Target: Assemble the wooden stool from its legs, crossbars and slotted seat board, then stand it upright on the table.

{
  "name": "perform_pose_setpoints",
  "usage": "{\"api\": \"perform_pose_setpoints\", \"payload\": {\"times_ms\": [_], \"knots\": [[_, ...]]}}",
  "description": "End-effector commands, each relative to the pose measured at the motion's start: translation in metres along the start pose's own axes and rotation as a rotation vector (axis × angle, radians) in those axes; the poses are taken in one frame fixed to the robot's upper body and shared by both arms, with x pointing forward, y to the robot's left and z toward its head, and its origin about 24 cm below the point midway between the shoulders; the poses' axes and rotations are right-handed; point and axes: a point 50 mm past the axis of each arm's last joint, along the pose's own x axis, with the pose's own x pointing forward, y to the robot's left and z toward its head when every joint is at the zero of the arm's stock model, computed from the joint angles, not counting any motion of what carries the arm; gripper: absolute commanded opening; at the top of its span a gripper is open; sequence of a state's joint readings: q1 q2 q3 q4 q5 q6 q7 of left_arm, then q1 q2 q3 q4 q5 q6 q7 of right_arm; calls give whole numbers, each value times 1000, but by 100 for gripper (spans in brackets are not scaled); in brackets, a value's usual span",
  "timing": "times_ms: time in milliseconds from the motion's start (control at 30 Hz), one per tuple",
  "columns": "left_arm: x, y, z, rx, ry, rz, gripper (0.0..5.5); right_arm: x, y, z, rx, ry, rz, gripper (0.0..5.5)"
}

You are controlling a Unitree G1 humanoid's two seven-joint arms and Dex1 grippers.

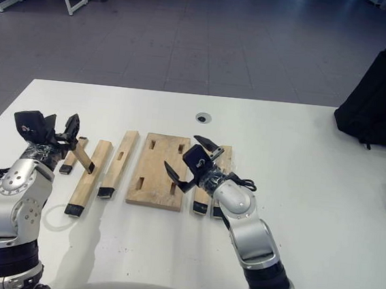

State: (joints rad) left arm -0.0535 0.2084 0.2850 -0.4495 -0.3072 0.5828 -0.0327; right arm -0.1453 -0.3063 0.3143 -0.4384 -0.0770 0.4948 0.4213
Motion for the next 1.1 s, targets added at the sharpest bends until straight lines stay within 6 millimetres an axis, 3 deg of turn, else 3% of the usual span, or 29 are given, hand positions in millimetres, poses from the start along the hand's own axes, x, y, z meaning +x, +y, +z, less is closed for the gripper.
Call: {"api": "perform_pose_setpoints", "payload": {"times_ms": [33,200,300,400,533,600,633,733,867,933,1100], "knots": [[1,-2,6,33,-23,-6,285,4,-1,3,-6,-12,-4,537],[2,1,14,31,-60,7,285,4,-2,4,-9,-14,-5,537],[10,4,39,4,-139,4,285,4,-4,5,1,-21,-10,537],[30,4,86,-100,-267,-50,285,7,-4,8,13,-34,-6,537],[44,2,93,-145,-264,-81,285,11,-3,10,10,-44,9,537],[46,1,81,-177,-222,-88,285,12,-3,10,8,-46,15,537],[44,0,65,-197,-181,-89,285,11,-3,10,9,-44,16,537],[36,-1,5,-245,-16,-68,285,11,-3,7,20,-29,32,537],[17,-2,-73,-163,171,-55,285,11,-7,0,-4,7,52,537],[18,-3,-75,-171,146,-51,285,12,-10,3,-12,1,58,537],[36,-8,-44,-157,31,-84,285,13,-8,4,-9,-5,63,537]]}}
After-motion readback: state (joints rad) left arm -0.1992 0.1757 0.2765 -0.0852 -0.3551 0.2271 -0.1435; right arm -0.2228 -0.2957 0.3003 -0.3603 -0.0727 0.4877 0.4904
